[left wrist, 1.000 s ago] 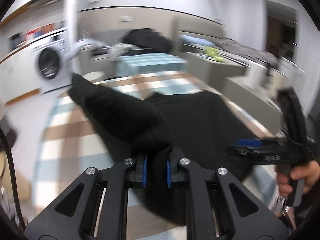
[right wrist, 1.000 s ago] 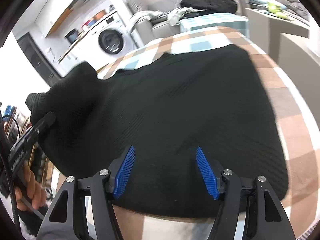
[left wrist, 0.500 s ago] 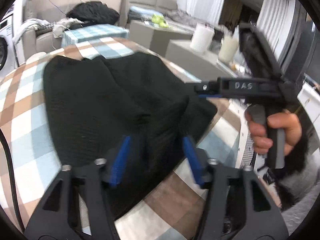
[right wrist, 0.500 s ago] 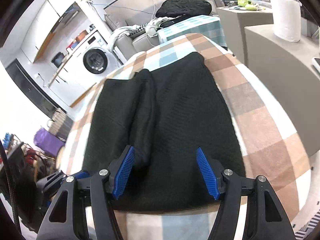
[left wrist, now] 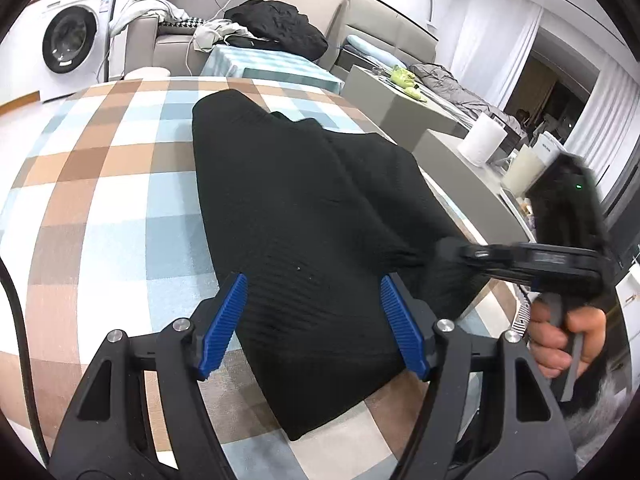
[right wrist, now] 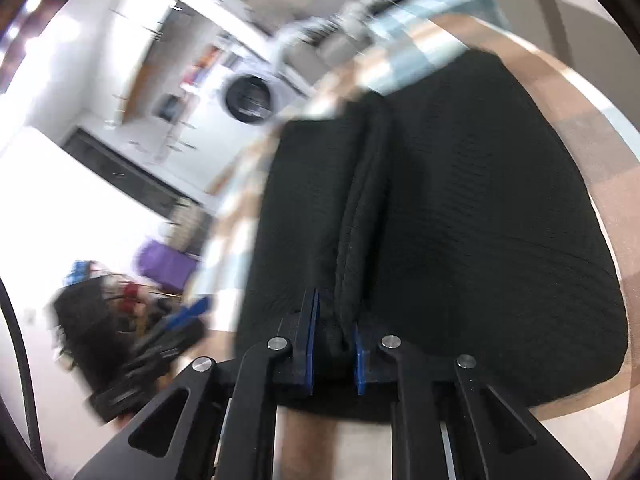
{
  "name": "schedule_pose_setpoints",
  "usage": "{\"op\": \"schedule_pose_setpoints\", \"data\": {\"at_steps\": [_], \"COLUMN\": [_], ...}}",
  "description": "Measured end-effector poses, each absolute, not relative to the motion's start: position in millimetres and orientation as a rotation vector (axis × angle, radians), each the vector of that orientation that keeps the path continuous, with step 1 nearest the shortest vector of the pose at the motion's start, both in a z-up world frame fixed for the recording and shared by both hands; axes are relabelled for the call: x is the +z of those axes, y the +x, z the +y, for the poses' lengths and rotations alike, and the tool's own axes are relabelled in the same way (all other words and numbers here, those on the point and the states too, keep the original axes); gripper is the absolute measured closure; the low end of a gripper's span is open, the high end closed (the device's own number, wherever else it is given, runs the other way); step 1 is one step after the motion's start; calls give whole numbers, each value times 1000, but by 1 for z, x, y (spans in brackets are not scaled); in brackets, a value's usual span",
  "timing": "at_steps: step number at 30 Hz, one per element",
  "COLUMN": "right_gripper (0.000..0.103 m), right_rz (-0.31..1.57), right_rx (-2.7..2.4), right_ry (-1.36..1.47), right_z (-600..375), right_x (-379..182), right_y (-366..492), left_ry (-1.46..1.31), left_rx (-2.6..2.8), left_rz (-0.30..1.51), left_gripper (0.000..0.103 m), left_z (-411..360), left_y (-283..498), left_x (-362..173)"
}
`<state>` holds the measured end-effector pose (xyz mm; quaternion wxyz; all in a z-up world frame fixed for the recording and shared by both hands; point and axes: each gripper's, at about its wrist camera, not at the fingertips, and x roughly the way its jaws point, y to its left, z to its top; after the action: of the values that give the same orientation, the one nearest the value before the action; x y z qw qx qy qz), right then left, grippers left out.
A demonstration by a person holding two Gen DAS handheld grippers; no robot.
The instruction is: Fold small clothes
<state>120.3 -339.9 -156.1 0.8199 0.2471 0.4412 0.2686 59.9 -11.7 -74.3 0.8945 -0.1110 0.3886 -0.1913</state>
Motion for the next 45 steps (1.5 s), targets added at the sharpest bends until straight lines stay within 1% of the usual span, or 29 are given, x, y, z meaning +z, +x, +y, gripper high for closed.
{"op": "schedule_pose_setpoints", "data": {"at_steps": [2,4,5,6,8,14,17,19,20,21,22,23,26,27,29,30,31,33,34,35,36,37,38,39,40,41,42,44,45], "right_gripper": [90,86,77,73,63,61,60,60,63,68,89,93,94,94,93,91,87,85,81,71,67,63,63,63,75,90,94,96,96], "right_rz": [934,998,1030,1063,1041,926,956,1026,1058,1090,1089,1047,879,872,920,955,1009,1063,1063,1063,1067,1066,1069,1072,1065,1041,1018,945,954], "right_rx": [574,455,417,382,368,406,489,522,527,519,520,556,615,598,536,523,508,514,535,558,583,596,599,596,588,583,591,599,581], "right_ry": [529,420,387,368,385,358,327,287,273,252,225,230,267,265,231,239,262,310,329,345,349,344,329,318,309,311,317,309,292], "right_z": [-344,-345,-345,-347,-353,-345,-316,-295,-291,-285,-281,-279,-287,-289,-292,-295,-298,-305,-312,-315,-318,-320,-322,-319,-319,-321,-322,-326,-333], "right_x": [-153,-161,-167,-172,-169,-138,-143,-161,-170,-180,-182,-173,-138,-135,-145,-154,-166,-180,-181,-182,-184,-183,-186,-188,-190,-188,-184,-171,-172], "right_y": [114,113,114,113,108,108,123,137,144,154,160,159,153,153,159,161,164,160,154,146,136,128,119,122,122,118,117,110,110], "left_ry": [-220,-197,-188,-178,-149,20,65,50,31,13,0,-19,-88,-111,-134,-131,-118,-96,-92,-93,-97,-101,-106,-115,-121,-122,-122,-117,-114], "left_rx": [-407,-426,-437,-446,-477,-519,-522,-524,-525,-526,-523,-515,-500,-494,-492,-487,-481,-471,-470,-470,-474,-476,-473,-474,-475,-471,-466,-457,-448], "left_rz": [803,810,820,831,845,928,924,925,926,927,921,912,872,866,871,883,901,927,933,933,933,932,932,932,931,929,926,922,919], "left_gripper": [36,36,36,36,36,36,36,36,36,36,36,36,36,33,32,32,32,32,32,32,32,32,32,32,32,32,32,32,32], "left_z": [-14,-20,-28,-36,-48,-84,-91,-91,-88,-85,-82,-78,-61,-56,-52,-51,-52,-53,-54,-53,-52,-51,-50,-48,-46,-46,-45,-43,-42], "left_y": [61,63,65,67,66,58,54,55,54,54,54,53,51,52,56,58,60,60,59,58,56,54,54,53,53,53,53,53,53], "left_x": [-75,-79,-83,-85,-91,-115,-117,-115,-114,-113,-111,-107,-94,-91,-92,-95,-99,-105,-107,-108,-108,-108,-108,-108,-108,-107,-105,-103,-102]}}
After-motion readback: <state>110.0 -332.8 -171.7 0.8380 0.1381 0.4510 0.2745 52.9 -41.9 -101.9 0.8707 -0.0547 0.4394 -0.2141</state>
